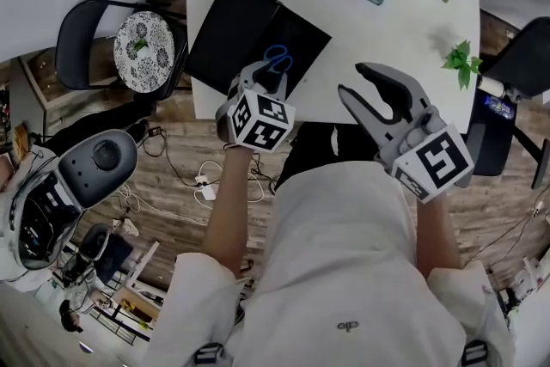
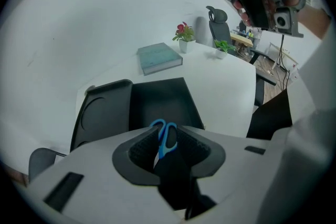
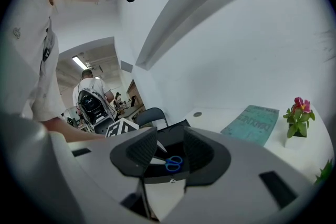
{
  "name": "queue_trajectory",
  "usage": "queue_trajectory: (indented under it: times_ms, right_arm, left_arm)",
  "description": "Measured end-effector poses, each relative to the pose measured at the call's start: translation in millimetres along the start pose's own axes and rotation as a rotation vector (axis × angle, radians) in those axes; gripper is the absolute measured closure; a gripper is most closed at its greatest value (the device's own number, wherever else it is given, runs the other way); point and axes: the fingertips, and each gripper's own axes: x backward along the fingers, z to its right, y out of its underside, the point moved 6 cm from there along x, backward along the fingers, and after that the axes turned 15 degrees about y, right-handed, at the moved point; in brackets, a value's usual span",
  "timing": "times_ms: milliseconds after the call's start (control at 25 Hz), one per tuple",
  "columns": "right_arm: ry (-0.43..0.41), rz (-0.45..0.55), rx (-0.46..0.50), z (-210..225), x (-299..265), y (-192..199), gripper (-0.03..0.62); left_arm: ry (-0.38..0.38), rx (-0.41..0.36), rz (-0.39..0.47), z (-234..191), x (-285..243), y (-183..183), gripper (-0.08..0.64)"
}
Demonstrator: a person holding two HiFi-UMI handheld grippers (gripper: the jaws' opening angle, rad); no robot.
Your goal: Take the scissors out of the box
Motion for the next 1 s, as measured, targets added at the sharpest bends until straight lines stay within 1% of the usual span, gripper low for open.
queue_trajectory:
  times_ms: [160,440,600,760,1000]
  right_arm:
    - [-0.035,-0.007,-0.008,8,-6,4,0.431]
    - [-0.091,-0.02,-0.011,22,-12,13,0.431]
    - [-0.117,-0.024,-0.007,29,-14,15,0.431]
    - [-0.135,-0.027,-0.006,36,-15,16,0.431]
    - [-0.146,-0.043,-0.009,42,-15,20,0.431]
  left_arm:
    - [-0.018,-0.032,-0.049,0,-9,1,0.445]
    - [-0.042,-0.021,-0.1,-2,-24,-1,0.439]
    - [-0.055,-0.031,-0.136,-4,-30,-3,0.436]
    - [-0.067,-0.064,-0.195,-6,-39,-3,0.436]
    - [-0.065,-0.07,-0.237,-8,-50,-2,0.436]
